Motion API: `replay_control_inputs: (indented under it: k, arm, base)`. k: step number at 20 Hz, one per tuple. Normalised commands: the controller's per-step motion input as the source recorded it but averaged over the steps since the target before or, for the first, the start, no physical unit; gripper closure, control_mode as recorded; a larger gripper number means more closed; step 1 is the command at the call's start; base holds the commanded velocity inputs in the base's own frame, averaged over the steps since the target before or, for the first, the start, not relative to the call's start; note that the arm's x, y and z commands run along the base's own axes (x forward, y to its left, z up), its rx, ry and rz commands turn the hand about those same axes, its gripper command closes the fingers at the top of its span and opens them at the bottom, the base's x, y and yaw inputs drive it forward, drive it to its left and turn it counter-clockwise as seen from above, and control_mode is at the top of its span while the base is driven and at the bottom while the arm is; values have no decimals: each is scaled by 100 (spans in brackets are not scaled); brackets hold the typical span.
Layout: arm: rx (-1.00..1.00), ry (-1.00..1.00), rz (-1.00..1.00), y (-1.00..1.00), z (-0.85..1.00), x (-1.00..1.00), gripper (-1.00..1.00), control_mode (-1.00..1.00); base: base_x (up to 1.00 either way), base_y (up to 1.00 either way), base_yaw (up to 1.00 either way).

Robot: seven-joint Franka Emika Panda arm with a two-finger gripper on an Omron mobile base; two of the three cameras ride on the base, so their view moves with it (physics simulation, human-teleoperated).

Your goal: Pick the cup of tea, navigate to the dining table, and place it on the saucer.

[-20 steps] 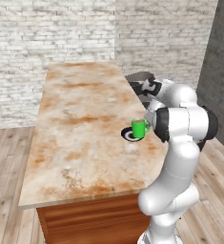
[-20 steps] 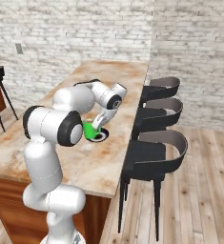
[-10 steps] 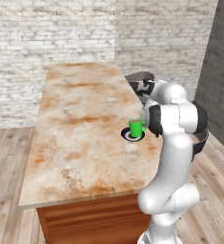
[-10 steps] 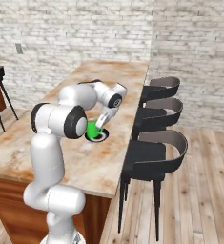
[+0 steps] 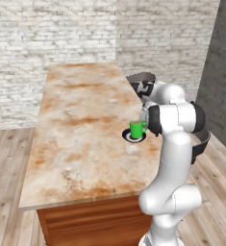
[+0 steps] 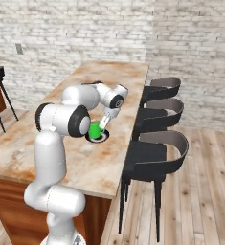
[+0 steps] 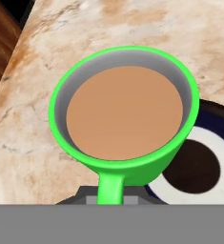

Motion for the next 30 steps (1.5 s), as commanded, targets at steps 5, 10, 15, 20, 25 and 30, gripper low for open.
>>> replay_control_inputs:
  k: [5, 10, 15, 20, 25, 30]
  arm:
    - [0, -7, 1, 0, -18, 0, 100, -100]
    - [0, -10, 0, 0, -4, 1, 100, -100]
    - [0, -11, 0, 0, -4, 3, 100, -100]
    - [0, -11, 0, 0, -7, 0, 100, -100]
    - [0, -6, 0, 0, -8, 0, 100, -100]
    - [0, 0, 0, 0, -5, 10, 100, -100]
  base:
    - [0, 0, 0]
    - [0, 0, 0]
    - [0, 0, 0]
    - [0, 0, 0]
    - [0, 0, 0]
    - [0, 0, 0]
